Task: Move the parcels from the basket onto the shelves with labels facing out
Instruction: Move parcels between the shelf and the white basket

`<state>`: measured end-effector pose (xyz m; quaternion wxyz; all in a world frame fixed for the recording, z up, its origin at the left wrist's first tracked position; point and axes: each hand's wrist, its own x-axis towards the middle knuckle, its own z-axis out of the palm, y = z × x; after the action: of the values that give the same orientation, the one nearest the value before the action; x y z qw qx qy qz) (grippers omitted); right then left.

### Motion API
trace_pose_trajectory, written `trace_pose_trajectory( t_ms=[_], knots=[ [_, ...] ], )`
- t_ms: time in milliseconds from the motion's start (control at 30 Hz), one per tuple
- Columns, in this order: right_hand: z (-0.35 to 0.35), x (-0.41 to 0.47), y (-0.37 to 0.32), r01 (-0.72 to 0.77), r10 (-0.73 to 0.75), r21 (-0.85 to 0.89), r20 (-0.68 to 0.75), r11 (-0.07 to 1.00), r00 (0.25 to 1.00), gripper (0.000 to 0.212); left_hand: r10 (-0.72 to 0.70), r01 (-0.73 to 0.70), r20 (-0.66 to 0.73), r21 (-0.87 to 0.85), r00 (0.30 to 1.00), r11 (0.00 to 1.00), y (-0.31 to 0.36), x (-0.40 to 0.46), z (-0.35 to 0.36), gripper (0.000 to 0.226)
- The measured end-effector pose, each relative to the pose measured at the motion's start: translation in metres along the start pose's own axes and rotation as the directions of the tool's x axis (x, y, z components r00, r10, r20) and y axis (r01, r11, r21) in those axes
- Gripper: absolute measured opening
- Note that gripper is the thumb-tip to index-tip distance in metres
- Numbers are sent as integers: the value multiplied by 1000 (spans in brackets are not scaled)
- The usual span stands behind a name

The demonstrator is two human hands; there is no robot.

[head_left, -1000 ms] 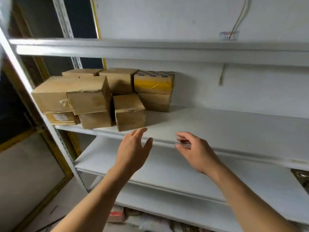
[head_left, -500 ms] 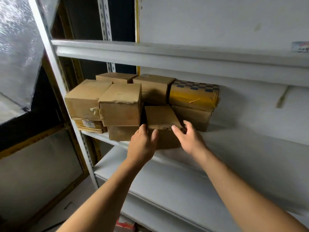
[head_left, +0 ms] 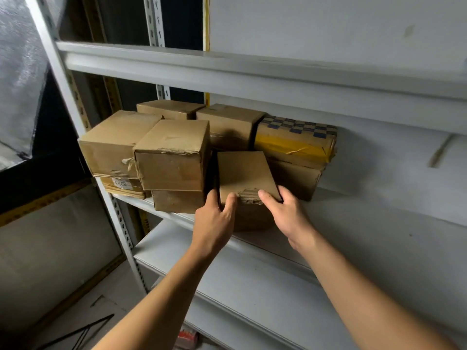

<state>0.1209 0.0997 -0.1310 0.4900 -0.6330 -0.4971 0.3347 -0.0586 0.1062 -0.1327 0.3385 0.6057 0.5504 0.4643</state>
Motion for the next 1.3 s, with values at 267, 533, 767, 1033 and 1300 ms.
trace_pose_trajectory(
  t_ms=[267, 533, 767, 1033, 1300],
  knots=[
    [-55, -70, 6, 59, -43, 67, -212, 996, 976, 58, 234, -197, 182, -201, 955, 960, 4, -40, 35, 51],
    [-146, -183, 27, 57, -18, 71, -461, 996, 887, 37, 422, -300, 408, -330, 810, 895, 46, -115, 99, 50],
    [-225, -327, 59, -15, 80, 110, -615, 994, 785, 45, 512, -295, 607, -426, 608, 855, 86, -221, 165, 50],
    [-291, -522, 129, -134, 296, 264, -855, 955, 425, 48, 495, -288, 842, -430, 214, 856, 107, -409, 250, 49],
    [-284, -676, 191, -105, 423, 418, -905, 903, 36, 49, 383, -313, 906, -422, -180, 851, 92, -563, 313, 54]
  ],
)
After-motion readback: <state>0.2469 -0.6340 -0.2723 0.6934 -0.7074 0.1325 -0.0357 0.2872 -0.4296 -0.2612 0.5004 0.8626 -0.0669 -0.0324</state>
